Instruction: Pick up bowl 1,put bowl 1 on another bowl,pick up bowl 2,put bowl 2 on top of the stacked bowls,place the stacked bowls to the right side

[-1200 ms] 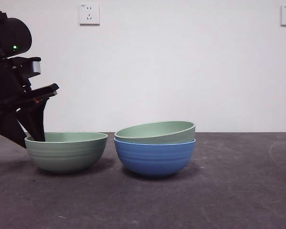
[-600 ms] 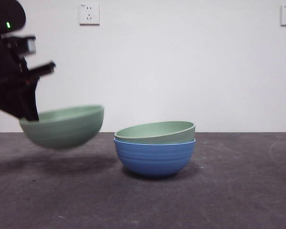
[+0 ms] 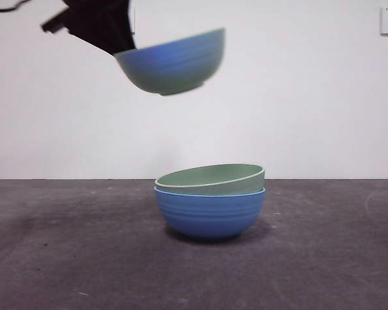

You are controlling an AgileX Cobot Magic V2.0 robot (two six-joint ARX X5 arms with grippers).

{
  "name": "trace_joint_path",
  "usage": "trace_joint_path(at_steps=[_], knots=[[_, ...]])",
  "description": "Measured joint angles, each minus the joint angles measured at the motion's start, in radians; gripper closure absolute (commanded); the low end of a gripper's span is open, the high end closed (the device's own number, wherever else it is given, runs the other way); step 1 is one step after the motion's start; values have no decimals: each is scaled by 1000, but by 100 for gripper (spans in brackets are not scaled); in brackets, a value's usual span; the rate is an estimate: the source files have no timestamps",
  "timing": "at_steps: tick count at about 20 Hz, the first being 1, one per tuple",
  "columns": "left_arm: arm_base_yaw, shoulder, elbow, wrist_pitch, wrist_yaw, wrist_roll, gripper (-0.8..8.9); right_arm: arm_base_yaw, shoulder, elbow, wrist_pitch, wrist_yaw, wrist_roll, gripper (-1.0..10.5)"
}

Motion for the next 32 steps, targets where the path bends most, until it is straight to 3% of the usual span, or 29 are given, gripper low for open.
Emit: trace_joint_path(at_steps=[10,18,22,30,32], knots=[[-70,319,32,24,-37,0,821,0,0,0,-7,0,0,725],[-80,364,34,39,-26,-1,802,0,0,0,-17,0,0,725],[-83,364,34,12,-10,-1,477,0,0,0,-25,0,0,724],[-83,296,38,-49,-10,-1,461,0,8,0,-25,0,8,714],[-83,219,38,-74,-10,-1,461,0,32,0,-23,0,8,601]])
